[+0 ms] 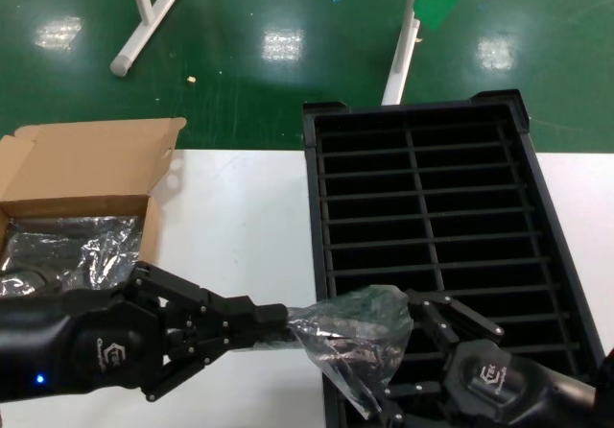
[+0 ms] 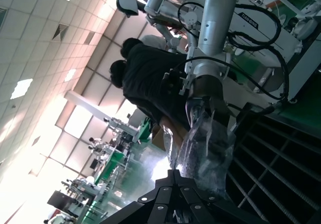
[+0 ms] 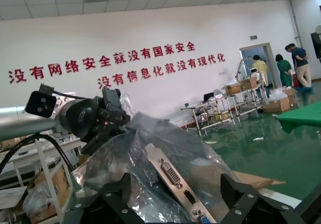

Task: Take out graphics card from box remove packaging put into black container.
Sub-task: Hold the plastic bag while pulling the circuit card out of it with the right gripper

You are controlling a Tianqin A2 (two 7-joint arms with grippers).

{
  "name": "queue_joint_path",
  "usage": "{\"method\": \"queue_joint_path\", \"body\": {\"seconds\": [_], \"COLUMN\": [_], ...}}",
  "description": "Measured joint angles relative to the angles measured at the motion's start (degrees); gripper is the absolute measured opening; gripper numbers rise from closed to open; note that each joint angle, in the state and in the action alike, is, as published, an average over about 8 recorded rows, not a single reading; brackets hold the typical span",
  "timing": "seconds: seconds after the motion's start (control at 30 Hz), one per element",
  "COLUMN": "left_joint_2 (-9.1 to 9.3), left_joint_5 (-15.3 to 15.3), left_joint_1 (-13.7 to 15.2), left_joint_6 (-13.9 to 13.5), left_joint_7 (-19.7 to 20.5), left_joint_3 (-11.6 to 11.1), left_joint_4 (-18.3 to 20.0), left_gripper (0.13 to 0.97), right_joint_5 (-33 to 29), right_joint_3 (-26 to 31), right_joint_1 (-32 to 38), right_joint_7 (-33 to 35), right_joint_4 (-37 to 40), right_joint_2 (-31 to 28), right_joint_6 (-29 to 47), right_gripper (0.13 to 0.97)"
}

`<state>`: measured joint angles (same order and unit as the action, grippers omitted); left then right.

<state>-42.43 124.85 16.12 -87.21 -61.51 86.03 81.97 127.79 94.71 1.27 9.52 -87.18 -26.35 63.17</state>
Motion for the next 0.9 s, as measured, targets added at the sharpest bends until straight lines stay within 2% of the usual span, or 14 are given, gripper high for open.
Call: {"method": "queue_joint_path", "body": {"seconds": [0.27,0.53,0.57,0.67,0.9], "left_joint_2": [0.05,0.20,0.23,0.39,1.35], "left_joint_5": [0.23,0.78,0.83,0.91,0.62], "left_joint_1": [-0.23,-0.46,-0.41,-0.01,2.33], "left_joint_6": [-0.91,-1.62,-1.62,-1.50,-1.13], "left_joint_7": [-0.37,0.27,0.42,0.83,1.11], "left_joint_3": [0.15,0.52,0.55,0.67,1.44], "left_joint_4": [0.06,1.07,1.18,1.33,0.36], "left_gripper": [0.143,0.143,0.143,0.143,0.143], "right_joint_5": [-0.05,0.09,0.09,0.13,0.57], "right_joint_3": [0.44,0.56,0.56,0.55,0.33], "right_joint_1": [0.08,-0.15,-0.21,-0.45,-1.24], "right_joint_7": [-0.73,-0.78,-0.71,-0.51,-0.56], "right_joint_4": [-0.89,-0.92,-0.88,-0.78,-1.04], "right_joint_2": [0.37,0.77,0.80,0.85,0.81], "right_joint_6": [-0.61,-0.74,-0.71,-0.58,-0.27], "right_gripper": [0.598,0.418,0.418,0.418,0.277]}}
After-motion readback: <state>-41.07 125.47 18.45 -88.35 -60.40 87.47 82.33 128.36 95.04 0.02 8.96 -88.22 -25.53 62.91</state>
